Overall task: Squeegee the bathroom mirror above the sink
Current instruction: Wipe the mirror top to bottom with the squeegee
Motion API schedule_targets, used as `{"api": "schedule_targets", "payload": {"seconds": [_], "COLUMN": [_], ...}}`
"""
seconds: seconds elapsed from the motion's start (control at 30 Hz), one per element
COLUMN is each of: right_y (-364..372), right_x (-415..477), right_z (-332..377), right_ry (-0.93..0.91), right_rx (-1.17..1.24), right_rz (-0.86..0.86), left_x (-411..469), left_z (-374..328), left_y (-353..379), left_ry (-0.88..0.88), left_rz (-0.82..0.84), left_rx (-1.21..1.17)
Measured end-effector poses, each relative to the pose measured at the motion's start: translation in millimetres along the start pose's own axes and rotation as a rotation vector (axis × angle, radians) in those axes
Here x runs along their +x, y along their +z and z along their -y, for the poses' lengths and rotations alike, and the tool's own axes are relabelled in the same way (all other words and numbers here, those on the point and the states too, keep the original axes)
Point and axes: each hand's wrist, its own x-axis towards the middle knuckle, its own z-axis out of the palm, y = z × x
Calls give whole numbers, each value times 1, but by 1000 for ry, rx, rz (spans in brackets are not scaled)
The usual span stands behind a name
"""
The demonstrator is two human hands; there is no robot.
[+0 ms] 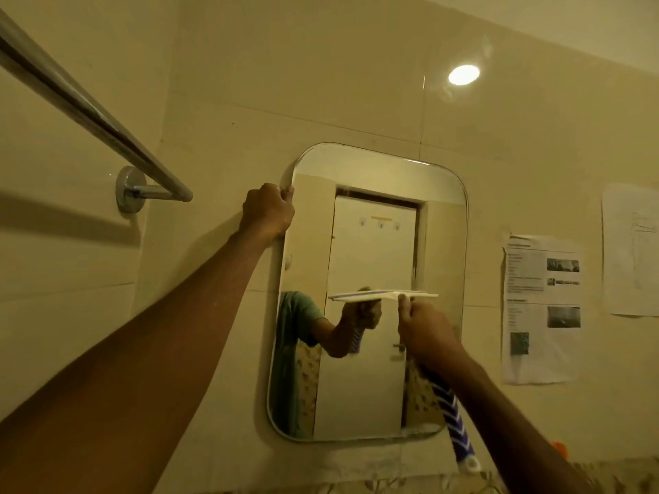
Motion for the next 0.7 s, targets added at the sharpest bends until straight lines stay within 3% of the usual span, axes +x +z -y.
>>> {"api": "schedule_targets", "payload": {"seconds": [0.23,0.53,0.7], "right_y": [-75,-4,-75], "right_x": [66,-4,53], "right_z": [24,-47,8], "right_ry": [-70,0,-86], "right_rx": [141,96,121], "right_rz": [-144,-26,-108], "left_x": [-34,-47,-47], "left_z": [19,37,40], "left_y": [10,19,16], "left_ry": [18,13,-5], "left_rz": [-32,-72,-40], "left_rx": [108,97,35]}}
